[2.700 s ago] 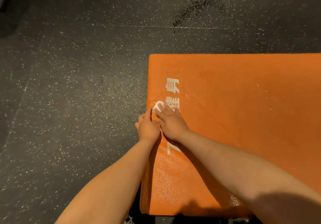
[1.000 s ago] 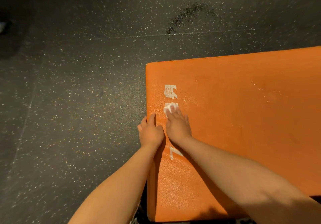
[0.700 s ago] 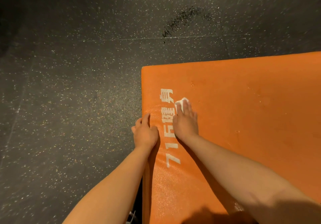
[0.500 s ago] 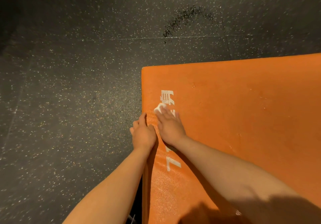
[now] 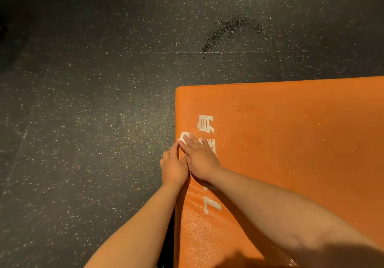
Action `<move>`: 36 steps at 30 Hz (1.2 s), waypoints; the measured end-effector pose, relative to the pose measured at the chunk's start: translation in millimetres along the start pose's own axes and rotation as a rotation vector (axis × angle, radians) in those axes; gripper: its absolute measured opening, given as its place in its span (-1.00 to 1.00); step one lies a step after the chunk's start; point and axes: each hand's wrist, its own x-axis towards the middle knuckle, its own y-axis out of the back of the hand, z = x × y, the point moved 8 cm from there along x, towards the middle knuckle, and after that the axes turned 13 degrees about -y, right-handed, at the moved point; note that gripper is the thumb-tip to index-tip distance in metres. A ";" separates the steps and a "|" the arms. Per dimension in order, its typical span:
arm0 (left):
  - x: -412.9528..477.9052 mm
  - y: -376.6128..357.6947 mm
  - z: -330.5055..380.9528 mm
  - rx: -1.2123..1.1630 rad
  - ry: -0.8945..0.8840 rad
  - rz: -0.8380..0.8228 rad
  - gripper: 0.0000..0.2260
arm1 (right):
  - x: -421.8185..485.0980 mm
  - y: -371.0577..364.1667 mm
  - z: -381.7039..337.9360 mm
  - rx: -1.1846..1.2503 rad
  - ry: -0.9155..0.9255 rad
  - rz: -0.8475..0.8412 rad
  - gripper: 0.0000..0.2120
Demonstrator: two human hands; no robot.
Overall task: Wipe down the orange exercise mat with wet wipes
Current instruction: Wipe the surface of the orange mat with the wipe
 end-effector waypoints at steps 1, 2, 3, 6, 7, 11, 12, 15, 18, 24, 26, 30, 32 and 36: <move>-0.1 0.5 -0.6 -0.005 -0.008 -0.002 -0.54 | 0.1 -0.3 0.3 -0.033 0.030 0.004 -0.45; 0.0 0.8 -1.5 0.001 -0.014 -0.003 -0.54 | 3.0 2.7 6.2 -0.057 0.033 0.027 -0.44; 0.0 1.4 -1.4 0.015 -0.018 -0.002 -0.53 | 6.9 7.8 15.2 -0.070 0.007 0.055 -0.43; 0.4 0.9 -2.0 0.051 -0.020 0.002 -0.52 | 14.9 23.0 45.9 -0.027 -0.207 0.098 -0.46; 0.2 0.6 -2.3 0.053 -0.016 0.004 -0.52 | 13.8 23.4 45.3 0.002 -0.245 0.096 -0.46; -1.4 -3.2 0.6 0.006 -0.002 0.002 -0.52 | -2.0 5.2 8.6 0.145 -0.118 0.002 -0.48; -1.2 -4.0 2.7 0.004 -0.015 0.000 -0.52 | -4.4 2.6 6.8 0.157 -0.081 -0.013 -0.49; 1.5 -3.9 12.4 0.066 -0.119 -0.008 -0.50 | 5.0 19.2 33.1 0.134 -0.130 0.072 -0.52; 7.2 -5.4 12.9 0.057 -0.138 -0.029 -0.48 | 16.7 40.3 74.4 0.163 -0.364 0.167 -0.50; 24.2 -2.2 14.9 0.043 -0.089 0.034 -0.54 | 19.7 16.2 26.7 0.126 -0.095 0.071 -0.50; 33.0 -1.4 17.4 0.063 -0.089 0.034 -0.52 | 29.4 20.8 29.5 0.056 -0.026 0.071 -0.50; 45.2 -2.9 13.6 0.090 -0.076 0.037 -0.46 | 56.5 51.1 65.0 0.044 -0.243 0.136 -0.48; 43.8 -6.8 13.3 0.086 -0.075 0.057 -0.46 | 59.2 55.8 66.3 0.084 -0.316 0.156 -0.48; 38.7 -9.3 14.3 0.040 -0.084 0.098 -0.51 | 34.8 26.8 17.7 0.120 -0.060 0.066 -0.49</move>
